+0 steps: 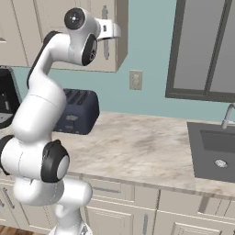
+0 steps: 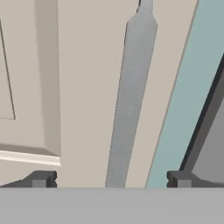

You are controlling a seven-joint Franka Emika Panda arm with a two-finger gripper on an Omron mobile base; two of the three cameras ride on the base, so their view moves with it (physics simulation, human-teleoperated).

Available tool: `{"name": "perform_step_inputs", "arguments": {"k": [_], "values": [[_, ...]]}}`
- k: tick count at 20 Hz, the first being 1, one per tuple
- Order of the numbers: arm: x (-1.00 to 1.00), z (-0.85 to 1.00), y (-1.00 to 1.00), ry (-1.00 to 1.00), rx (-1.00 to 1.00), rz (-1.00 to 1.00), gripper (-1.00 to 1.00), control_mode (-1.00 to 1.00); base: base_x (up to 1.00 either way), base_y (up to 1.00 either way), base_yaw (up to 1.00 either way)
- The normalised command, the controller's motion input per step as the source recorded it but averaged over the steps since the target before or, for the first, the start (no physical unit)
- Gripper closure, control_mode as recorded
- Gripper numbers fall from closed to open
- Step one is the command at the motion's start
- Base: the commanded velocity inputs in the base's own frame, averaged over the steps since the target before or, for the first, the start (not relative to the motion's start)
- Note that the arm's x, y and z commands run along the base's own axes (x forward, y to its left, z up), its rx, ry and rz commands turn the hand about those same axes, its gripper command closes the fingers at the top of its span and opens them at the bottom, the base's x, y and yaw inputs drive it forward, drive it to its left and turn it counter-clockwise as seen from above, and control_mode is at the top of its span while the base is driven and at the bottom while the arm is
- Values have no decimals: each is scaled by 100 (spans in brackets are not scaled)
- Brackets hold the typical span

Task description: Open the cabinet and move the ladle to the pot. Then close the cabinet.

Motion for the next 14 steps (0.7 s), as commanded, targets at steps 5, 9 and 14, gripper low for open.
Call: {"name": "perform_step_inputs", "arguments": {"k": [5, 9, 14], "values": [[33, 0, -10, 0, 0, 1, -100, -100, 0, 0, 0], [36, -4, -10, 0, 0, 3, -100, -100, 0, 0, 0], [35, -9, -4, 0, 0, 2, -100, -100, 0, 0, 0]]}}
